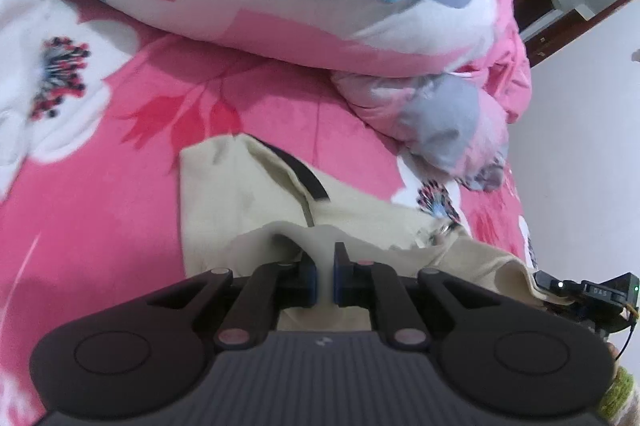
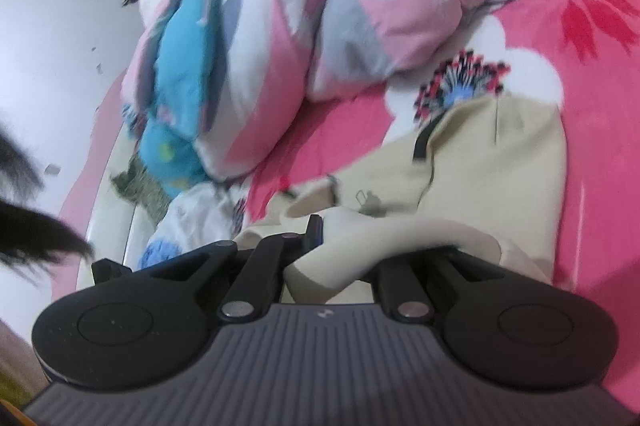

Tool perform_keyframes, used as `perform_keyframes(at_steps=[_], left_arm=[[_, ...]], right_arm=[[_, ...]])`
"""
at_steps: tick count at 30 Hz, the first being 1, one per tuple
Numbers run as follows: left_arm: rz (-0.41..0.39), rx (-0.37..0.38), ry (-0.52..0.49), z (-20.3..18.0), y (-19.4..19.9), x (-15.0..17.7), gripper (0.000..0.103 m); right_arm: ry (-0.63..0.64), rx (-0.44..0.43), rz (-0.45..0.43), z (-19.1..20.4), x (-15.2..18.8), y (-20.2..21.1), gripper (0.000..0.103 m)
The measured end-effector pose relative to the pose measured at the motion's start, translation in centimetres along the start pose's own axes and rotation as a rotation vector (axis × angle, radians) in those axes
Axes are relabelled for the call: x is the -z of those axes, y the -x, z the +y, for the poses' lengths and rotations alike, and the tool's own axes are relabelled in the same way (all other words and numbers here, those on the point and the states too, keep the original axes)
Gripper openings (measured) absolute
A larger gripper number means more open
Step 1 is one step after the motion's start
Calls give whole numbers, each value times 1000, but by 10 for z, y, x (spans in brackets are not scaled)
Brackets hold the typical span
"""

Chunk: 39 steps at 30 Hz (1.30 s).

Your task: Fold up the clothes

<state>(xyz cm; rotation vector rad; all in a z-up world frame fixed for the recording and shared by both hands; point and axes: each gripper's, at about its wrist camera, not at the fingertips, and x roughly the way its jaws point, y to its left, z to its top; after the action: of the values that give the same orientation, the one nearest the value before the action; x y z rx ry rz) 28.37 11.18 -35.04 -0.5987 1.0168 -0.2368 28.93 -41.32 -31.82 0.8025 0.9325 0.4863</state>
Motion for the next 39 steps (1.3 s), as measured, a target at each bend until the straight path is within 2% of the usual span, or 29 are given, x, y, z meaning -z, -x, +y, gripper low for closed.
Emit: perform_keyframes(at_steps=[3,6,10,11,13,15,17,18,19,20,21,24,28,30,33,35,38,39], left_arm=[[30,2,14,13,-35,-15,8],[31,33,31,20,-46,-25,8],[6,72,36,24,-54,-42,9],[26,68,59,27,-65,-47,11],[60,62,124,40,-86,-55,23],[59,64,247,60,-94,-60,25],[18,133,335,74,-84,-61,41],[-22,133,334,76,-75,-60,51],[-64,130,329,77,-65,-59,55],[-77,117,309,77,-57,-58,54],[-87,102,287,77,-48,-57,54],[-70,47,159,65,-29,-47,55],[36,-109,-104,36,-28,-22,57],[76,-159,-190,30,-34,-9,58],[83,-201,-252,32,-41,3,58],[80,-215,-260,37,-39,8,58],[98,-208,-238,41,-41,12,57],[110,-199,-222,44,-42,14,54]], right_arm=[[-13,25,-2,-14,-16,-24,5],[-22,45,0,-22,-28,-38,5],[-51,11,-46,-27,-40,-36,5],[-72,7,-58,-32,-43,-38,5],[-178,16,-62,-56,-48,-52,7],[-261,6,-105,-73,-47,-53,15],[-331,-15,-171,-85,-42,-45,27],[-365,-26,-204,-91,-39,-41,33],[-400,-37,-238,-97,-37,-37,37],[-435,-47,-271,-103,-34,-33,48],[-456,-52,-299,-105,-32,-29,50],[-379,-9,-318,-81,-26,-10,50],[-125,146,-167,-31,-21,-26,49],[-27,227,-143,-17,-16,-34,48],[20,378,-183,-22,-8,-29,48],[-26,456,-213,-37,-6,-18,49],[-99,473,-177,-58,-3,-8,50],[-120,474,-158,-65,-3,-6,52]])
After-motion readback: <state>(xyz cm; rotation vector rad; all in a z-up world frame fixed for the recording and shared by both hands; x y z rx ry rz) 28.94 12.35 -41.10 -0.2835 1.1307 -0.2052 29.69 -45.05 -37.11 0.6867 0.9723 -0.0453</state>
